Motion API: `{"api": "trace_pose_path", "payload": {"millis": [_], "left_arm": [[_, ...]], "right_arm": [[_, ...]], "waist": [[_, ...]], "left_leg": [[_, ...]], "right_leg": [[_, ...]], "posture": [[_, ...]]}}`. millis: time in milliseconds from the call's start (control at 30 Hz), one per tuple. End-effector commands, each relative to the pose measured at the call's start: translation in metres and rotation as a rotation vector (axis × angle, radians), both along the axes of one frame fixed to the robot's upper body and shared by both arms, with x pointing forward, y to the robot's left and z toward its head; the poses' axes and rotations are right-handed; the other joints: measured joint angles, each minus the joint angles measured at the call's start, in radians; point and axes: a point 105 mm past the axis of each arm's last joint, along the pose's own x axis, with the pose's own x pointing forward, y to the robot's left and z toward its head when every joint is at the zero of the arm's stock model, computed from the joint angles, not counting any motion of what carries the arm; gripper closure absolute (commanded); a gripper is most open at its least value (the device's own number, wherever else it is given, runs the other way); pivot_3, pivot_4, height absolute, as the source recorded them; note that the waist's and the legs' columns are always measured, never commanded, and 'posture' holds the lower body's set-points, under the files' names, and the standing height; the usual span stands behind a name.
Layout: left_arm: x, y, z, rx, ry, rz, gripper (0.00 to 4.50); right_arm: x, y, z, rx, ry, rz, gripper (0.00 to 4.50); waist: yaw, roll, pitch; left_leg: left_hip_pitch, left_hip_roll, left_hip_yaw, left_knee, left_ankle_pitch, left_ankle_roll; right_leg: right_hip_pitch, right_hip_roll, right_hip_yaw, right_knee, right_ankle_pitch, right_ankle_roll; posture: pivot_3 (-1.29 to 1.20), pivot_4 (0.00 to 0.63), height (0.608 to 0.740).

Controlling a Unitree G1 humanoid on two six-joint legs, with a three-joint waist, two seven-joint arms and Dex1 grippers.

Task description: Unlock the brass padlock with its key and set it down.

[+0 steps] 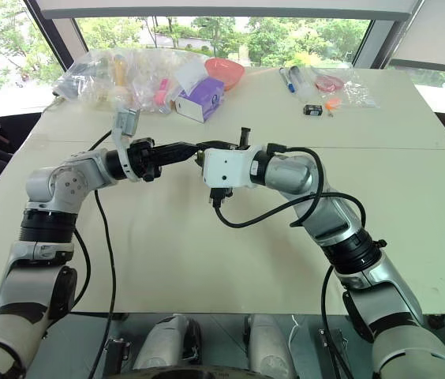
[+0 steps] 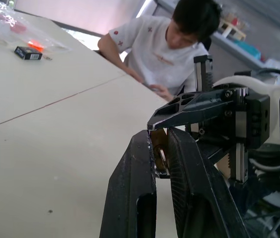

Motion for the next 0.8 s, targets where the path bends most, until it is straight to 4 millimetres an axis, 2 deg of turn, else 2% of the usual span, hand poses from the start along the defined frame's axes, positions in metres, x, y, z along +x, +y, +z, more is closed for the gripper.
{"api": "trace_pose_path", "payload": {"millis": [33,100,133,167,300,633,733,800], "left_arm": [[-0.006,0.002,-0.002,0.051,-0.029,-0.025,4.45],[-0.006,0.004,0.0,0.031,-0.01,-0.026,4.45],[-0.007,0.004,0.001,0.024,0.0,-0.03,3.59],[-0.006,0.004,0.002,0.019,0.0,-0.023,3.28],[-0.003,0.005,0.003,0.016,-0.01,0.007,1.35],[-0.003,0.012,0.011,-0.025,-0.003,0.014,1.35],[-0.004,0.009,0.01,-0.021,-0.003,0.007,2.18],[-0.005,0.007,0.008,-0.01,-0.003,-0.002,3.18]], "right_arm": [[0.004,-0.006,0.016,0.04,-0.047,-0.031,3.81],[0.004,-0.006,0.016,0.042,-0.047,-0.031,3.81],[0.004,-0.005,0.016,0.043,-0.047,-0.031,3.81],[0.004,-0.005,0.016,0.043,-0.048,-0.031,3.81],[0.005,-0.005,0.016,0.045,-0.051,-0.034,3.81],[0.007,-0.007,0.014,0.041,-0.048,-0.044,3.81],[0.006,-0.006,0.014,0.042,-0.047,-0.041,3.81],[0.005,-0.005,0.014,0.043,-0.048,-0.037,3.81]], "waist": [[0.0,0.0,0.0],[0.0,0.0,0.0],[0.0,0.0,0.0],[0.0,0.0,0.0],[-0.001,0.0,0.0],[0.0,0.0,0.0],[-0.001,0.0,0.0],[-0.001,0.0,0.0]], "left_leg": [[0.0,0.0,0.0,0.0,0.0,0.0],[0.0,0.0,0.0,0.0,0.0,0.0],[0.0,0.0,0.0,0.0,0.0,0.0],[0.0,0.0,0.0,0.0,0.0,0.0],[0.0,0.0,0.0,0.0,0.0,0.0],[0.0,0.0,0.0,0.0,0.0,0.0],[0.0,0.0,0.0,0.0,0.0,0.0],[0.0,0.0,0.0,0.0,0.0,0.0]], "right_leg": [[0.0,0.0,0.0,0.0,0.0,0.0],[0.0,0.0,0.0,0.0,0.0,0.0],[0.0,0.0,0.0,0.0,0.0,0.0],[0.0,0.0,0.0,0.0,0.0,0.0],[0.0,0.0,0.0,0.0,0.0,0.0],[0.0,0.0,0.0,0.0,0.0,0.0],[0.0,0.0,0.0,0.0,0.0,0.0],[0.0,0.0,0.0,0.0,0.0,0.0]], "posture": [[0.0,0.15,0.734],[0.0,0.15,0.734],[0.0,0.15,0.734],[0.0,0.15,0.734],[0.0,0.15,0.734],[0.0,0.15,0.734],[0.0,0.15,0.734],[0.0,0.15,0.734]]}}
